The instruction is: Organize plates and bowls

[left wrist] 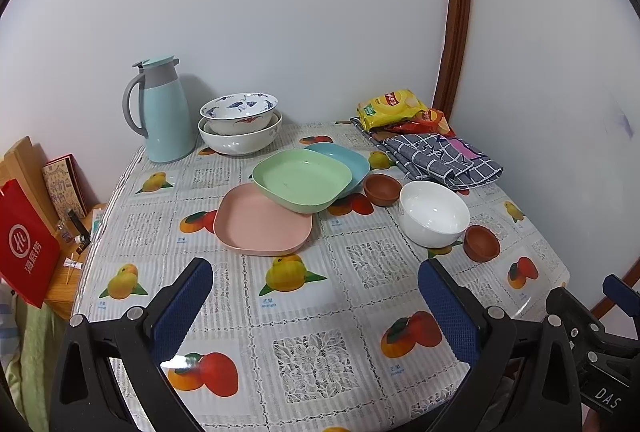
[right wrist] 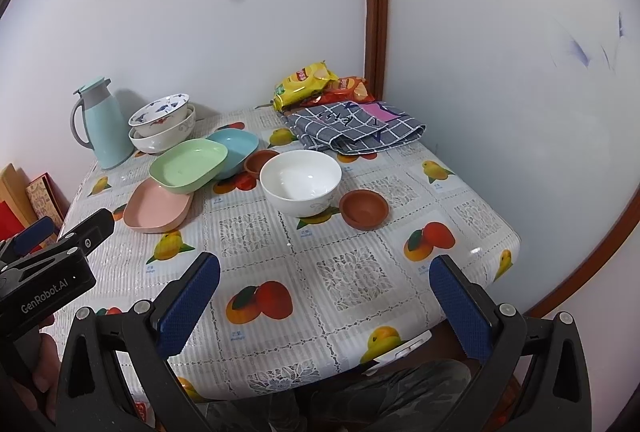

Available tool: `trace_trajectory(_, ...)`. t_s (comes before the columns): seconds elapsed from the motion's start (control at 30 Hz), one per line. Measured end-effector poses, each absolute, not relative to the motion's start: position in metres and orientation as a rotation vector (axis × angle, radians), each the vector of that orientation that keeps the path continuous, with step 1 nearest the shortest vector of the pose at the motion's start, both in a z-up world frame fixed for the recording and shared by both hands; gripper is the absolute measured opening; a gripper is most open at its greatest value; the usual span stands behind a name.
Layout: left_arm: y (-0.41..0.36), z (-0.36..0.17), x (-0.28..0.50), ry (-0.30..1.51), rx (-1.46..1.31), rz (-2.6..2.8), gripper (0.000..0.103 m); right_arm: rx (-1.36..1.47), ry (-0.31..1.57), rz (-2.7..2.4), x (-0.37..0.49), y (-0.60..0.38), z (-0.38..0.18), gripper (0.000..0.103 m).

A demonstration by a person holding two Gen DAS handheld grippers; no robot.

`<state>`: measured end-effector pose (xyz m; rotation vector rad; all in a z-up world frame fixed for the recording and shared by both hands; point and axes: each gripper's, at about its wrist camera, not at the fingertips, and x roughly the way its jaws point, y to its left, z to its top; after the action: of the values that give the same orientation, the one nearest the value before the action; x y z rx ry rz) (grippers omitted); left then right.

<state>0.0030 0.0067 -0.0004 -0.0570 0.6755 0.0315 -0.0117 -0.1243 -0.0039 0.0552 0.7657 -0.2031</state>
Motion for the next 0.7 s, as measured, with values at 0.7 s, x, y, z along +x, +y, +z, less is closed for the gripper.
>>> trace_trajectory(0.7,0.0102,-0.0003,0.0032,0.677,-0.063,0.031,0.103,0.055,0.770,-0.199,-0.0108,-0.1225,-0.0028,0.103)
